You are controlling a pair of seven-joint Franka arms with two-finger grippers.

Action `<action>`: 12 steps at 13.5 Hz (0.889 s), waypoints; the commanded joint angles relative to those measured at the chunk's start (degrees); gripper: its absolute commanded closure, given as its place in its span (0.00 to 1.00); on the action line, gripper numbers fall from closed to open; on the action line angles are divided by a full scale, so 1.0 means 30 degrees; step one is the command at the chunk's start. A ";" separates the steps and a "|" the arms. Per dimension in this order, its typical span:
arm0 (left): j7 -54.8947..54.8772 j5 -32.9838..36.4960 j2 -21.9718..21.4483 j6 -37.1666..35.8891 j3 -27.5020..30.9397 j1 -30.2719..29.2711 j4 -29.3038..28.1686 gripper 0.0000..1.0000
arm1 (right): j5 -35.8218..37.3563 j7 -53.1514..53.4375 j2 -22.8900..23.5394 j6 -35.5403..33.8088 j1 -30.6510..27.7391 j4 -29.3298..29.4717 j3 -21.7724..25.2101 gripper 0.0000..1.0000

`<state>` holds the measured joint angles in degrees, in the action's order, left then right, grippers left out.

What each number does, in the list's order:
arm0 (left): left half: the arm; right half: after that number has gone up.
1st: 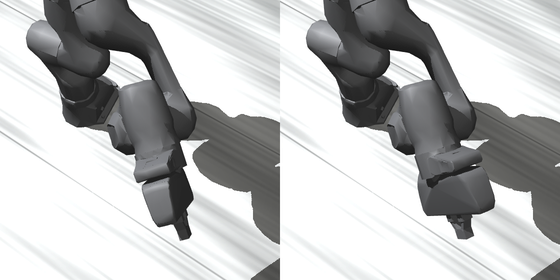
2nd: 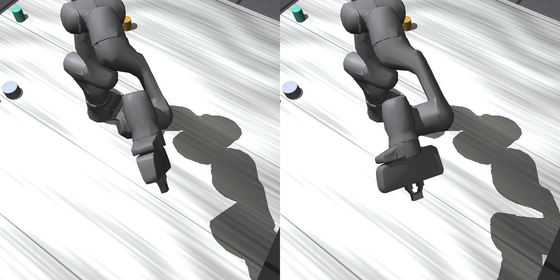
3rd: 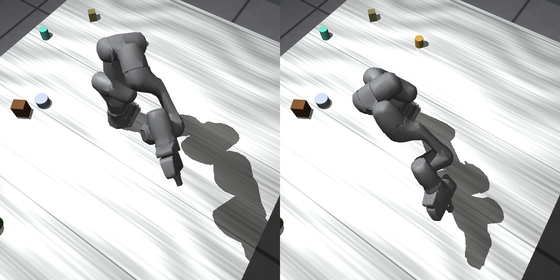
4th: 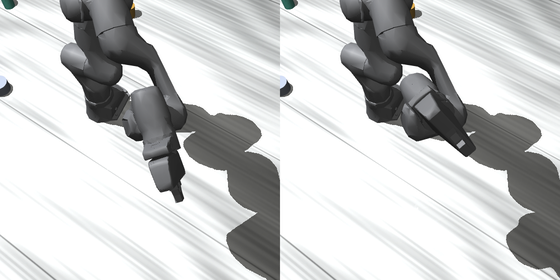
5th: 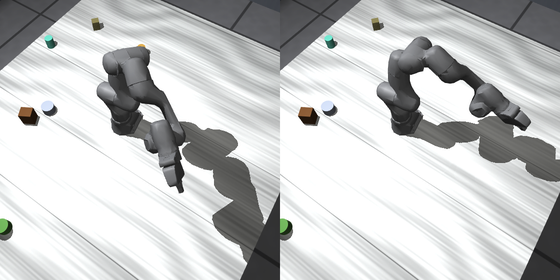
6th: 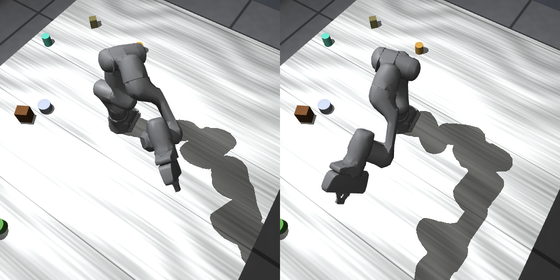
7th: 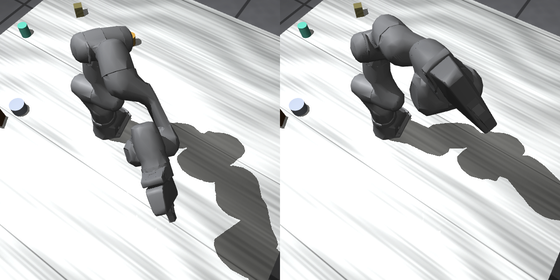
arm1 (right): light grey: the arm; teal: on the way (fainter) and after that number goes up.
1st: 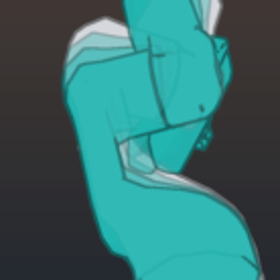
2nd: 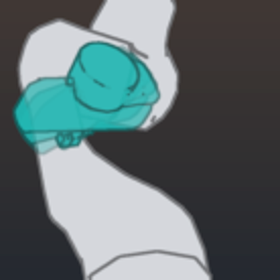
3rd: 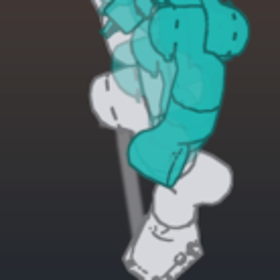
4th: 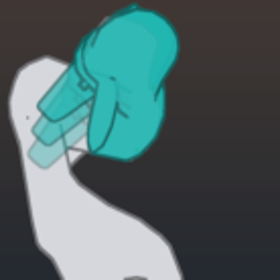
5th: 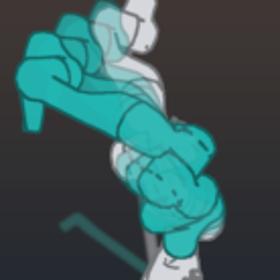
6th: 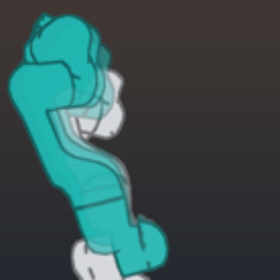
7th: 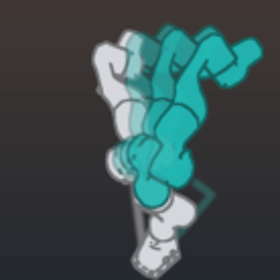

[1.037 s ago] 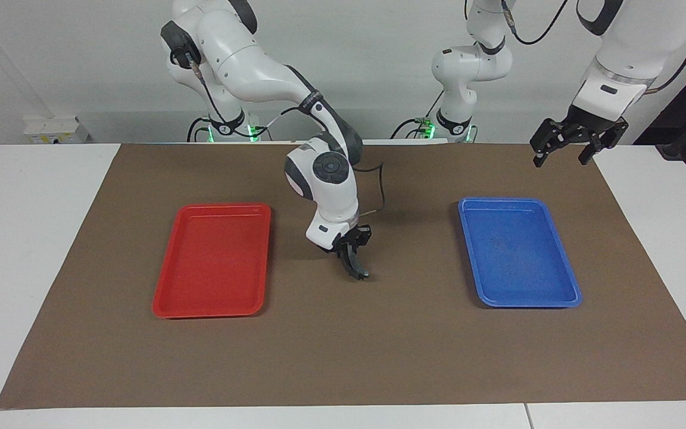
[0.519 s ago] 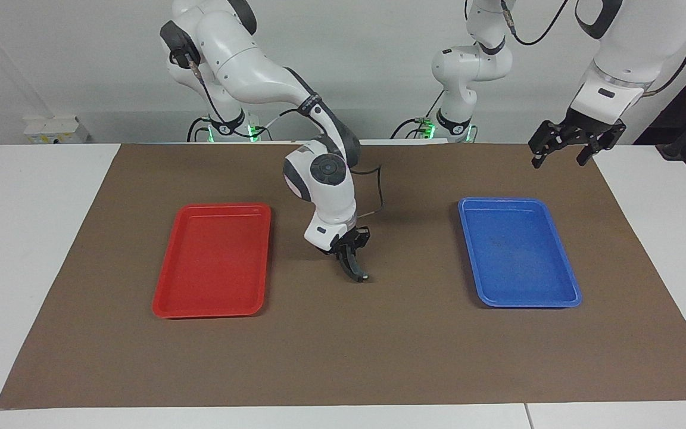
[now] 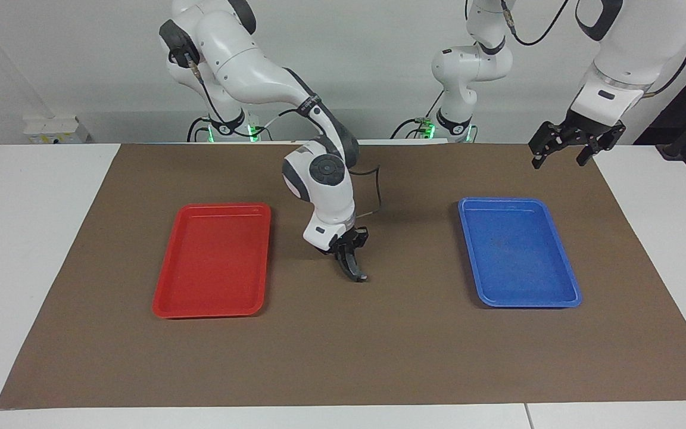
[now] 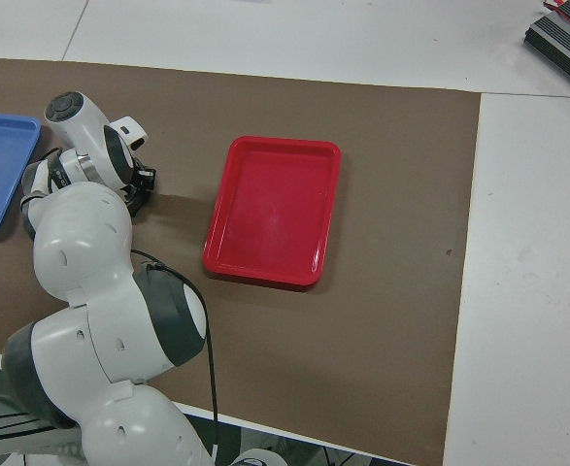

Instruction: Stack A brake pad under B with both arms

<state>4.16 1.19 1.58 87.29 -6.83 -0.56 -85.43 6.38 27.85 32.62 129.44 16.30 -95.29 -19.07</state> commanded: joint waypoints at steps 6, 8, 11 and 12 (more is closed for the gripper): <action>0.0018 -0.0135 -0.0645 -0.0035 0.0226 0.0157 -0.0879 0.00 | 0.0511 0.0590 -0.0560 -0.1045 0.0015 -0.0726 -0.0265 0.97; 0.0018 -0.0135 -0.0645 -0.0035 0.0226 0.0157 -0.0908 0.00 | 0.0511 0.0590 -0.0618 -0.1251 0.0074 -0.0726 -0.0265 0.85; 0.0018 -0.0135 -0.0645 -0.0065 0.0226 0.0157 -0.0908 0.00 | 0.0481 0.0591 -0.0851 -0.1251 0.0045 -0.0668 -0.0265 0.00; 0.0018 -0.0135 -0.0645 -0.0065 0.0226 0.0157 -0.0908 0.00 | 0.0423 0.0561 -0.1085 -0.1338 -0.0043 -0.0580 -0.0265 0.00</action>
<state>4.18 1.19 1.55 87.28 -6.82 -0.52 -86.09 6.74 27.87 31.82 126.04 16.89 -95.62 -19.26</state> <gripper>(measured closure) 0.000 0.291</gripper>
